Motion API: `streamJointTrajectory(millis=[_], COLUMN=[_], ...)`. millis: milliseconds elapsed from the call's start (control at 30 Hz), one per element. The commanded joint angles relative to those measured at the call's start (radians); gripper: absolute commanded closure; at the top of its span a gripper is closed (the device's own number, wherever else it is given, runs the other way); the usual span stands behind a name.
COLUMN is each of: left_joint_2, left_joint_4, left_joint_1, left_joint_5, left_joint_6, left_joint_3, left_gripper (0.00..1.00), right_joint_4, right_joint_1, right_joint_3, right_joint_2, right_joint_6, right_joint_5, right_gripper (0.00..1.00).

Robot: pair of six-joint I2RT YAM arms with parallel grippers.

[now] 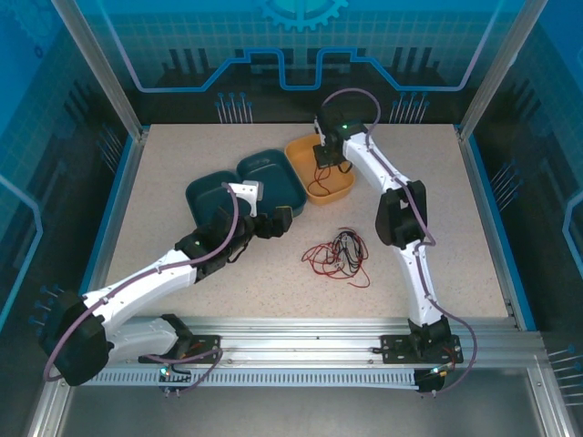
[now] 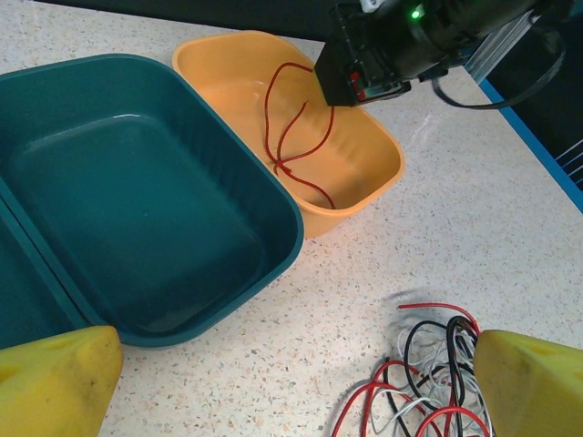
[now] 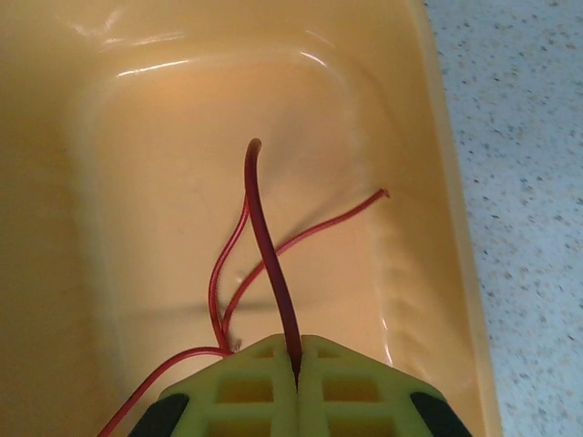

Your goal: Untangle the cables

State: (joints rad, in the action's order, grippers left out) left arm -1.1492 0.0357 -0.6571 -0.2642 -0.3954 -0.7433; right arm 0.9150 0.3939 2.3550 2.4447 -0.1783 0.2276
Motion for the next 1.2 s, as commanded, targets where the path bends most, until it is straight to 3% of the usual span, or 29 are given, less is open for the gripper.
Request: streamJointTrajectory(millis=[0, 267, 600, 767, 967, 1167], left_joint_2=[-0.005, -0.010, -0.060, -0.080, -0.127, -0.187], left_joint_4=[0.029, 0.034, 0.022, 0.028, 0.023, 0.009], left_joint_1=[0.010, 0.012, 0.018, 0.019, 0.019, 0.020], left_joint_5=[0.019, 0.027, 0.064, 0.088, 0.177, 0.333], left_joint_6=[-0.028, -0.033, -0.040, -0.033, 0.007, 0.067], left_joint_3=[0.015, 0.019, -0.013, -0.026, -0.061, -0.110], left_gripper=[0.01, 0.01, 0.01, 0.01, 0.01, 0.01], right_joint_4=[-0.023, -0.021, -0.007, -0.014, -0.054, -0.210], right_joint_1=[0.012, 0.013, 0.017, 0.020, 0.029, 0.040], right_joint_3=[0.052, 0.060, -0.017, -0.121, -0.366, -0.787], right_joint_2=[0.048, 0.098, -0.045, -0.183, -0.407, -0.721], right_joint_6=[0.031, 0.063, 0.047, 0.006, -0.073, -0.183], right_joint_5=[0.022, 0.047, 0.049, 0.049, 0.083, 0.087], right_gripper=[1.00, 0.99, 0.64, 0.54, 0.47, 0.39])
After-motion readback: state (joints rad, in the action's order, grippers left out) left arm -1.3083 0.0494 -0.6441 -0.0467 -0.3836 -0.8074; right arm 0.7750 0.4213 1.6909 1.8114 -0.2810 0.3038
